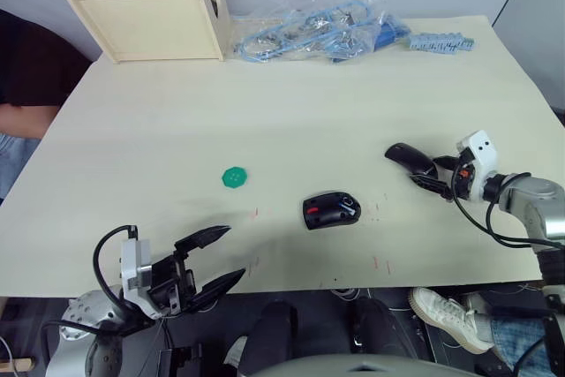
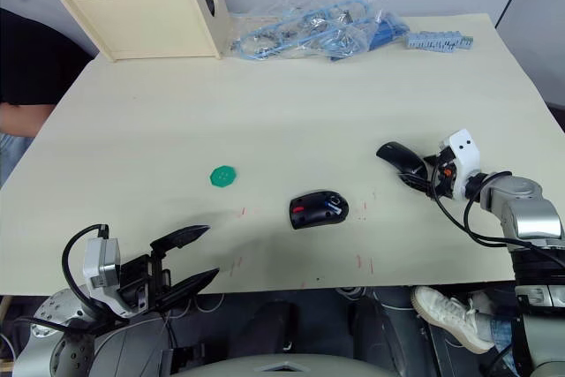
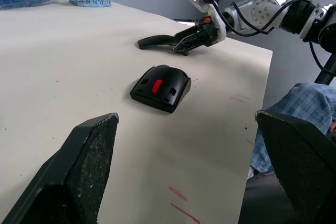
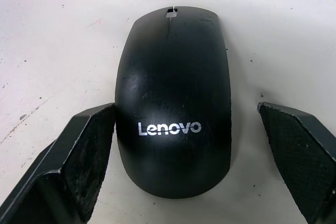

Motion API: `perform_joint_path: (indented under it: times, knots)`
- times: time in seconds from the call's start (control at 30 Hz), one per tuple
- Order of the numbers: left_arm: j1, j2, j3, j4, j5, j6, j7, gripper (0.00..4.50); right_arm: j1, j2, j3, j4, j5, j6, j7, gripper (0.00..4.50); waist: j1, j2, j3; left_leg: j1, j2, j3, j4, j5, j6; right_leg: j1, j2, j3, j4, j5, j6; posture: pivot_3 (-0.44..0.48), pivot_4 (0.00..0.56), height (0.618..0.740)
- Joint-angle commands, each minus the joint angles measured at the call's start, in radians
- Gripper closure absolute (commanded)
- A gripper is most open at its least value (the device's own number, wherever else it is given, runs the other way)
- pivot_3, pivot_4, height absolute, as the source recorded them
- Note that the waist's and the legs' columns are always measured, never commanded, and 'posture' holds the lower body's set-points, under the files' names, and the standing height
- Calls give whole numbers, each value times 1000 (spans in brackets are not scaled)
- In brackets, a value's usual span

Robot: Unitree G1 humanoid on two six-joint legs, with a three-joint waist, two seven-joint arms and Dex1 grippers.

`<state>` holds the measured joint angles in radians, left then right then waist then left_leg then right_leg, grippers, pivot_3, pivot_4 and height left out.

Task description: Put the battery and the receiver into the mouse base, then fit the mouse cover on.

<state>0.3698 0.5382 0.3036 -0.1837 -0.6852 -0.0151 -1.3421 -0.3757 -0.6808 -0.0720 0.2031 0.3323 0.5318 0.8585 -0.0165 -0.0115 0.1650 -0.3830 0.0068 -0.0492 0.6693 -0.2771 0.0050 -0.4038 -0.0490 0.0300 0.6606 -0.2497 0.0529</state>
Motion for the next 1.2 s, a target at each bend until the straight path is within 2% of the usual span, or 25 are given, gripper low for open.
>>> perform_joint_path:
  times: [0.03, 1.2]
  knots:
    - [-1, -3, -5, -1, 7, -27, -9, 70, 12, 2, -14, -50, -4, -18, -12, 0, 0, 0, 0, 0, 0, 0, 0, 0, 0, 0, 0, 0, 0, 0, 0, 0, 150, 740]
    - [-12, -9, -23, 16, 10, -36, -17, 70, 23, -5, -42, -92, 25, 13, -34, 0, 0, 0, 0, 0, 0, 0, 0, 0, 0, 0, 0, 0, 0, 0, 0, 0, 150, 740]
